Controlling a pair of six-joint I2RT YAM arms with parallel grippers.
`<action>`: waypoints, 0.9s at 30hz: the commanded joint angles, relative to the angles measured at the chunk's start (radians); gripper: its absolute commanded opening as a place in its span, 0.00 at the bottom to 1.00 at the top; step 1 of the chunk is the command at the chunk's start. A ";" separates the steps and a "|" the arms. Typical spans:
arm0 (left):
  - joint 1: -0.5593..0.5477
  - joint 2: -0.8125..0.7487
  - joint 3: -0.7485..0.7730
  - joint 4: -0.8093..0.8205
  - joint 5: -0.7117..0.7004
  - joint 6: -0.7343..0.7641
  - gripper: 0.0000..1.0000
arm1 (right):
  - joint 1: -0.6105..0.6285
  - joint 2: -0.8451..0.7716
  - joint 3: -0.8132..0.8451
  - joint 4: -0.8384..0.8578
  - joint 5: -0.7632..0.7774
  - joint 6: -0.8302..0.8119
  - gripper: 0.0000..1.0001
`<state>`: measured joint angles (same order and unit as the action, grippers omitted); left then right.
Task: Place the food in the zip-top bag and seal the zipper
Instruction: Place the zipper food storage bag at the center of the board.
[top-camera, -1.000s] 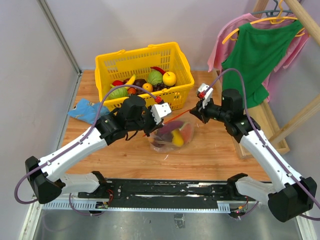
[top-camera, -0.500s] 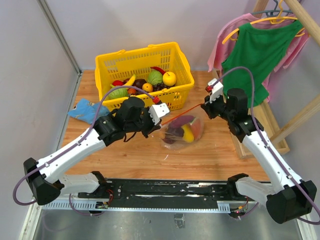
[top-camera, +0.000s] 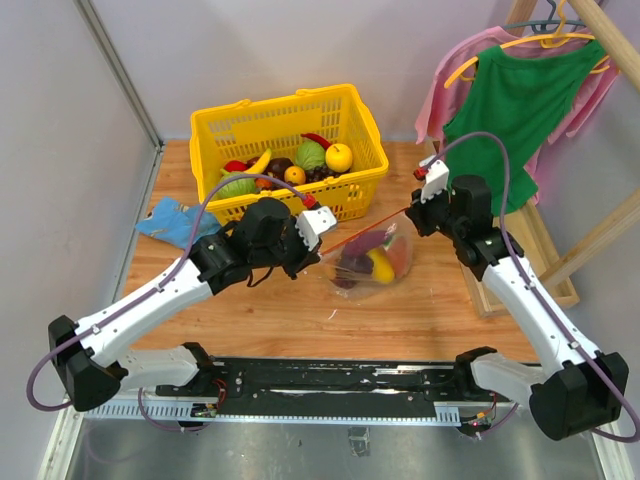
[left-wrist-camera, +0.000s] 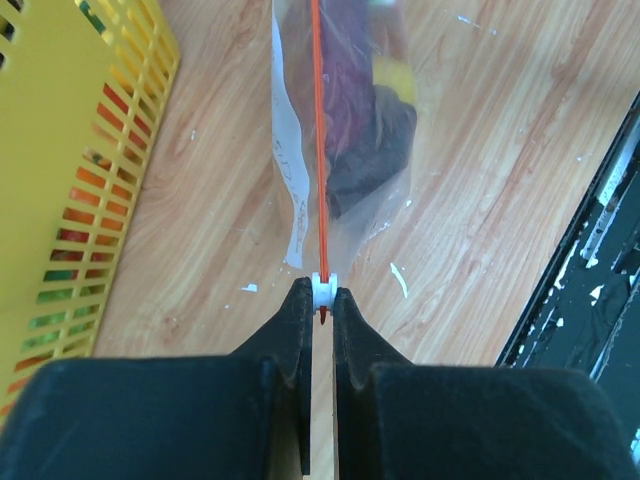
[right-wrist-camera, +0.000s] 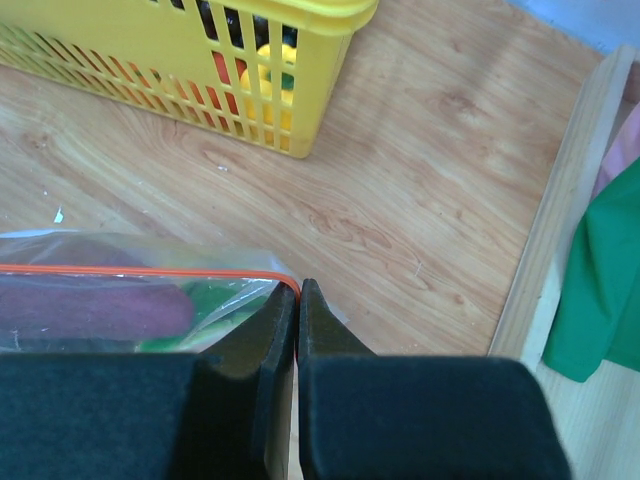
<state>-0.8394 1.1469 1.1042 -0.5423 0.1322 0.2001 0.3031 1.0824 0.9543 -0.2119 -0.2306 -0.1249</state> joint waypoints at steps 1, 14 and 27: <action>0.023 -0.001 -0.026 -0.097 -0.025 -0.059 0.00 | -0.060 0.038 0.015 0.009 0.162 0.017 0.00; 0.064 0.129 -0.062 0.050 -0.074 -0.303 0.00 | -0.042 0.217 0.103 0.014 -0.079 0.128 0.28; 0.065 0.000 -0.174 0.191 -0.165 -0.427 0.20 | -0.040 -0.032 0.067 -0.043 0.049 0.138 0.82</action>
<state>-0.7799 1.2213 0.9447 -0.4343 0.0170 -0.1825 0.2741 1.1538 1.0241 -0.2440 -0.2379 0.0116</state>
